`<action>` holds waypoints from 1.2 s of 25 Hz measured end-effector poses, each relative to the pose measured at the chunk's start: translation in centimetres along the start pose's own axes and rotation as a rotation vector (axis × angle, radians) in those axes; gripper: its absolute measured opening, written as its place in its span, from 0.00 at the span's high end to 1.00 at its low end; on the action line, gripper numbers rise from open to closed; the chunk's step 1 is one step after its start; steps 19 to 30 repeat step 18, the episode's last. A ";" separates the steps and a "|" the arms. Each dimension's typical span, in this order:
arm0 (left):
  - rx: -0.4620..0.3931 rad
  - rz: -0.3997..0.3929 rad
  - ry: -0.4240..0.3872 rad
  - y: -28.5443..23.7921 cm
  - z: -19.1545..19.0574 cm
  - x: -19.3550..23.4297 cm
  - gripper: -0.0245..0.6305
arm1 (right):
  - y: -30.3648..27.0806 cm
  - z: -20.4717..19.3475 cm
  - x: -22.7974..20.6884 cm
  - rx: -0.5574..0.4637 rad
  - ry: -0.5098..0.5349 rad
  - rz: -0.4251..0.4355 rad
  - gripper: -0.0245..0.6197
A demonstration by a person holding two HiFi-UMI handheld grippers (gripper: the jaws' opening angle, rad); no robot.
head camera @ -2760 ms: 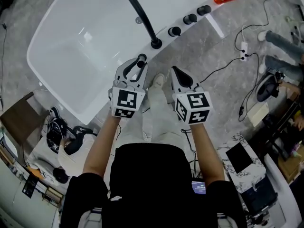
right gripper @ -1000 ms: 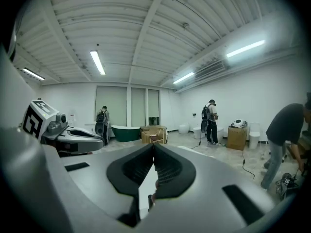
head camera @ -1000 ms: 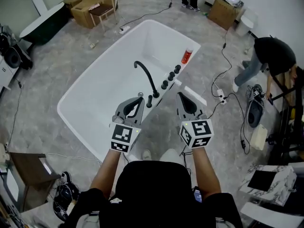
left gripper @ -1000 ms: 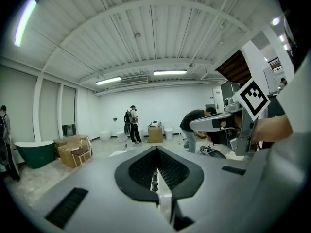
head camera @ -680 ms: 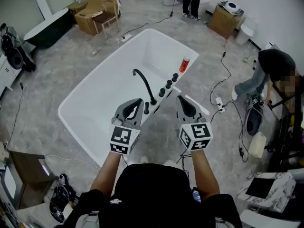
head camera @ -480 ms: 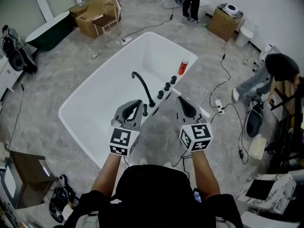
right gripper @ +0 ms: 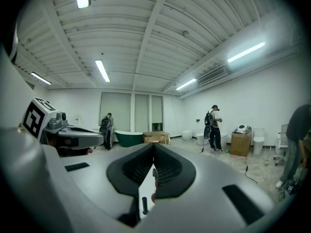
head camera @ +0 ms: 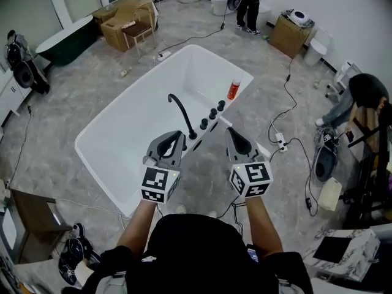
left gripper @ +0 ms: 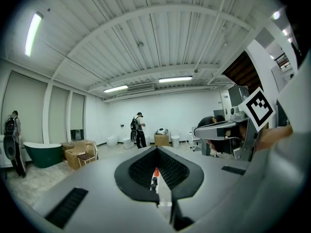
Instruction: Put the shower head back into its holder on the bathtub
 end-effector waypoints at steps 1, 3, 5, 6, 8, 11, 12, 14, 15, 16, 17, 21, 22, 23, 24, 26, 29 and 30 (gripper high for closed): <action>0.001 0.003 0.000 0.1 0.0 -0.1 0.94 | 0.1 0.1 0.0 -0.002 0.001 0.002 0.93; 0.001 0.009 0.004 0.3 -0.2 -0.1 0.94 | 0.3 0.1 0.1 -0.003 0.005 0.004 0.93; 0.000 0.014 0.010 0.3 -0.4 -0.2 0.94 | 0.5 0.0 0.0 -0.003 0.006 0.005 0.93; -0.001 0.014 0.011 0.3 -0.4 -0.3 0.94 | 0.6 0.0 0.0 -0.003 0.006 0.005 0.93; -0.004 0.015 0.013 0.4 -0.3 -0.4 0.94 | 0.6 0.0 -0.1 -0.004 0.004 0.004 0.93; -0.006 0.019 0.016 0.5 -0.4 -0.4 0.94 | 0.7 -0.1 0.0 -0.004 0.000 0.005 0.93; -0.004 0.022 0.018 0.5 -0.5 -0.4 0.94 | 0.7 -0.2 0.0 -0.004 -0.001 0.005 0.93; 0.000 0.026 0.026 0.5 -0.7 -0.1 0.94 | 0.5 -0.3 0.1 -0.003 -0.002 0.005 0.93; 0.001 0.027 0.033 0.5 -0.8 0.1 0.94 | 0.4 -0.3 0.2 -0.001 -0.002 0.006 0.93; 0.002 0.027 0.040 0.5 -0.9 0.3 0.94 | 0.2 -0.4 0.3 0.001 -0.001 0.007 0.93; 0.002 0.028 0.046 0.5 -0.9 0.5 0.94 | 0.1 -0.4 0.3 0.003 -0.001 0.009 0.93; 0.003 0.029 0.051 0.4 -1.0 0.7 0.94 | -0.1 -0.4 0.4 0.004 0.000 0.010 0.93; 0.003 0.029 0.051 0.4 -1.0 0.7 0.94 | -0.1 -0.4 0.4 0.004 0.000 0.010 0.93; 0.003 0.029 0.051 0.4 -1.0 0.7 0.94 | -0.1 -0.4 0.4 0.004 0.000 0.010 0.93; 0.003 0.029 0.051 0.4 -1.0 0.7 0.94 | -0.1 -0.4 0.4 0.004 0.000 0.010 0.93; 0.003 0.029 0.051 0.4 -1.0 0.7 0.94 | -0.1 -0.4 0.4 0.004 0.000 0.010 0.93; 0.003 0.029 0.051 0.4 -1.0 0.7 0.94 | -0.1 -0.4 0.4 0.004 0.000 0.010 0.93; 0.003 0.029 0.051 0.4 -1.0 0.7 0.94 | -0.1 -0.4 0.4 0.004 0.000 0.010 0.93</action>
Point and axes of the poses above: the fingertips, and each gripper's own axes: y backward along the fingers, x to its left, z out of its top, the point moved 4 cm from there along y, backward along the fingers, and after that the axes turned 10 degrees about y, right-handed, at the moved point
